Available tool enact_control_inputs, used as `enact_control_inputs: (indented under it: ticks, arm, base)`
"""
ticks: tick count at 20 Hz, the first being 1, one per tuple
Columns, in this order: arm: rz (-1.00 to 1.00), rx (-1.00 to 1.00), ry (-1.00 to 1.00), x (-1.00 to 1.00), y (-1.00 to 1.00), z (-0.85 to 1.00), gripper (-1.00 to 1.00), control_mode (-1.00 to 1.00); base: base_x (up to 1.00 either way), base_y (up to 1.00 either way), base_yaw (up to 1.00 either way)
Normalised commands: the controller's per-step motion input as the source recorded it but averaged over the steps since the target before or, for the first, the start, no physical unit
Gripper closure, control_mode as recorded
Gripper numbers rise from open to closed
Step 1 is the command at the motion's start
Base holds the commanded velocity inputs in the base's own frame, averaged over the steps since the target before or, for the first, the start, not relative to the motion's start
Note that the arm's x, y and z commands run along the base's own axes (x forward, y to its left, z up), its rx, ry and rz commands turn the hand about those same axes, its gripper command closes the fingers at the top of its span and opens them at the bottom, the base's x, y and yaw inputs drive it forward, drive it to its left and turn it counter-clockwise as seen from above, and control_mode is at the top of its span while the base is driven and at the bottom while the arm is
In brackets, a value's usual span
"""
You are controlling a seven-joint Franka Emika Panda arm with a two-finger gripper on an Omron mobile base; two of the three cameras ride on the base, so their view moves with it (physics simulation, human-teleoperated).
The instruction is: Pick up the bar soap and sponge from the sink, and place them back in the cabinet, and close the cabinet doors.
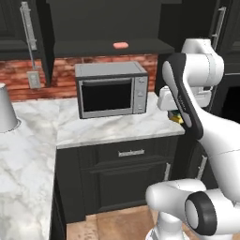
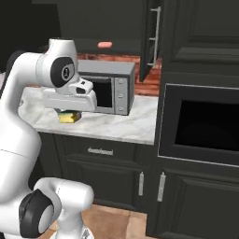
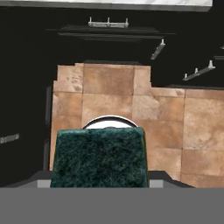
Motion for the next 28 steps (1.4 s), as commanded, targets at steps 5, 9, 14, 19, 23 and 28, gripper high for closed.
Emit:
enact_control_inputs:
  ticks: [5, 9, 14, 19, 23, 28]
  arm:
    - [0.00, 0.00, 0.00, 0.00, 0.00, 0.00, 1.00, 1.00]
    - [0.00, 0.00, 0.00, 0.00, 0.00, 0.00, 1.00, 1.00]
    - [0.00, 0.00, 0.00, 0.00, 0.00, 0.00, 1.00, 1.00]
    - [0.00, 0.00, 0.00, 0.00, 0.00, 0.00, 1.00, 1.00]
    - [0.00, 0.00, 0.00, 0.00, 0.00, 0.00, 1.00, 1.00]
    - [0.00, 0.00, 0.00, 0.00, 0.00, 0.00, 1.00, 1.00]
  base:
    - [0.55, 0.09, -0.06]
    - [0.49, 0.19, 0.00]
    - [0.52, 0.16, 0.00]
    - [0.52, 0.21, 0.00]
    - [0.46, 0.23, 0.00]
    - [0.39, 0.30, 0.00]
